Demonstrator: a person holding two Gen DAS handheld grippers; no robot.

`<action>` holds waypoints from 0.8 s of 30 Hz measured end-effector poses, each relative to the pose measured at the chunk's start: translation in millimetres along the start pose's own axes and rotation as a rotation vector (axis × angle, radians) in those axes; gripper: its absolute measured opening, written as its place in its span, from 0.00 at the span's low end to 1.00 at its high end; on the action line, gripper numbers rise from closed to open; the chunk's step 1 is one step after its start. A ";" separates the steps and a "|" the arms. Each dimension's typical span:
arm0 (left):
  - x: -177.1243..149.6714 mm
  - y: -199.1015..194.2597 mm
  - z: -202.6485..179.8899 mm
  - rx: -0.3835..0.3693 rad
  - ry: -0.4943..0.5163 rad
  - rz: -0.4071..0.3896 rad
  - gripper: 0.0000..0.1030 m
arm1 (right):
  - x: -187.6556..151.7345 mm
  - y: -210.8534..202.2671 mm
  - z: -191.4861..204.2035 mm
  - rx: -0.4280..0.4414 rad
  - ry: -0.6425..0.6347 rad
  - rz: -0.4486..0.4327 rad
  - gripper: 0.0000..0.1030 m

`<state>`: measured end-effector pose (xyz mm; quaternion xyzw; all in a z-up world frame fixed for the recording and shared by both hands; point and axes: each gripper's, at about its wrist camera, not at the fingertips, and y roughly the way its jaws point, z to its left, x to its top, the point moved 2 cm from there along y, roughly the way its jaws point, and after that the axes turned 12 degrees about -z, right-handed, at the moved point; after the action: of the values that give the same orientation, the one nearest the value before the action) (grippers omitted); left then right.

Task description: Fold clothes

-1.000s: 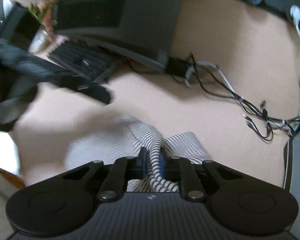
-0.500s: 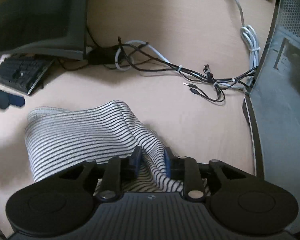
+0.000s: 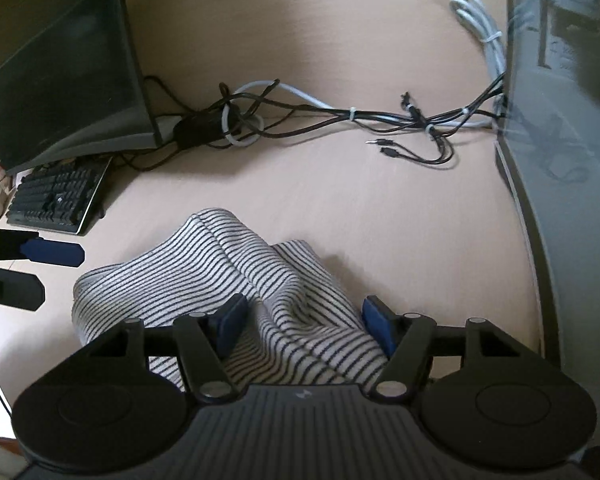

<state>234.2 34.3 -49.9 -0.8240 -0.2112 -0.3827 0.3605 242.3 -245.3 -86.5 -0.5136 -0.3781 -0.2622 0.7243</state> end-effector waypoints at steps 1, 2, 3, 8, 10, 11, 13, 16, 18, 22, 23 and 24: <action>-0.4 -0.9 0.3 0.002 -0.001 -0.001 0.92 | 0.7 3.4 0.9 0.007 0.000 0.008 0.64; -1.1 -2.7 2.0 0.003 -0.001 -0.004 0.92 | 1.3 5.8 0.9 0.011 -0.005 0.018 0.63; -1.5 -5.6 4.4 0.012 -0.004 -0.009 0.92 | 2.3 7.1 3.3 0.015 -0.016 0.027 0.60; 0.4 -28.9 29.3 0.067 -0.055 -0.070 0.93 | 15.0 -15.2 43.8 0.108 -0.106 -0.009 0.24; 4.2 -41.7 47.7 0.109 -0.105 -0.112 0.93 | 16.8 -36.8 72.3 0.200 -0.155 -0.026 0.22; 6.0 -47.5 56.3 0.129 -0.129 -0.131 0.93 | 17.7 -47.7 86.5 0.246 -0.180 -0.035 0.21; 8.4 -59.1 72.0 0.168 -0.165 -0.158 0.93 | 17.8 -66.0 111.7 0.341 -0.213 -0.036 0.20; 11.0 -69.9 84.7 0.199 -0.191 -0.181 0.93 | 15.8 -80.3 136.2 0.466 -0.219 -0.004 0.12; 10.7 -71.0 83.7 0.191 -0.196 -0.180 0.93 | 15.6 -74.4 136.5 0.490 -0.206 0.014 0.09; 7.8 -65.7 65.6 0.136 -0.155 -0.155 0.93 | 16.8 -29.1 105.9 0.331 -0.222 0.003 0.08; 7.0 -62.9 57.1 0.112 -0.130 -0.145 0.93 | 16.2 -14.9 96.6 0.283 -0.229 0.006 0.08; 6.2 -60.1 48.5 0.088 -0.104 -0.135 0.93 | 15.6 -0.7 87.3 0.235 -0.236 0.008 0.08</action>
<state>223.8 110.5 -40.8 -0.8102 -0.3012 -0.3530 0.3581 226.4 -163.1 -57.1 -0.4542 -0.4866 -0.1509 0.7309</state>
